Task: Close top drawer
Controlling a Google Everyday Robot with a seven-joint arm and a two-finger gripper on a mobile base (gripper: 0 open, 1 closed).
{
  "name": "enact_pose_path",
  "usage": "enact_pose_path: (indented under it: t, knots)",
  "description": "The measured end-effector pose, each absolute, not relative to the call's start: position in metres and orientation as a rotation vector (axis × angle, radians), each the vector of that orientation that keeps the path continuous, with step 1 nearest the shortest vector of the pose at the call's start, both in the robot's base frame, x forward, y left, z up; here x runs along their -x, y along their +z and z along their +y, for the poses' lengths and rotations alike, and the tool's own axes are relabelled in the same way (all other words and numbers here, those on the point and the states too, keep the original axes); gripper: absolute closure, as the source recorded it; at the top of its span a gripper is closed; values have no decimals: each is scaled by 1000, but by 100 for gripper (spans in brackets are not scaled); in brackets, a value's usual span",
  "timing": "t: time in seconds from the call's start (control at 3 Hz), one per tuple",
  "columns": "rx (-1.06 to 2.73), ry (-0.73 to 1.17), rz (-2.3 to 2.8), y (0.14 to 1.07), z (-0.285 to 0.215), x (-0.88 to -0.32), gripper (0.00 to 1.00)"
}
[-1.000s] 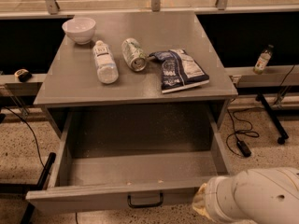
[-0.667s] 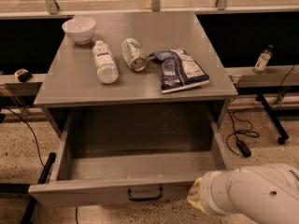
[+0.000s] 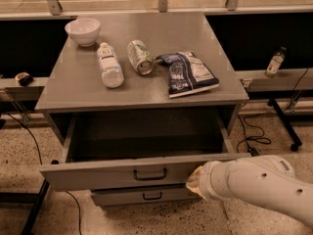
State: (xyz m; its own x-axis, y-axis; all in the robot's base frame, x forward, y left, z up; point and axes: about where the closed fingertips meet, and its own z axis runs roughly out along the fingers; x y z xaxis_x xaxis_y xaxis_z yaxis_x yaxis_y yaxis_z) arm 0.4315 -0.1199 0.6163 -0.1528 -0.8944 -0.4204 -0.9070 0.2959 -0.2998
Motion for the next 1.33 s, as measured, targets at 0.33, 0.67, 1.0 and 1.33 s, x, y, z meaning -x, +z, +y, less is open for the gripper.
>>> enact_pose_path:
  t: [0.33, 0.67, 1.0, 1.33]
  knots:
    - [1601, 32, 2048, 616, -120, -431, 100]
    - [1598, -19, 1951, 619, -119, -440, 100]
    - [1614, -101, 1730, 625, -111, -464, 100]
    - [1640, -120, 1630, 628, -110, -474, 100]
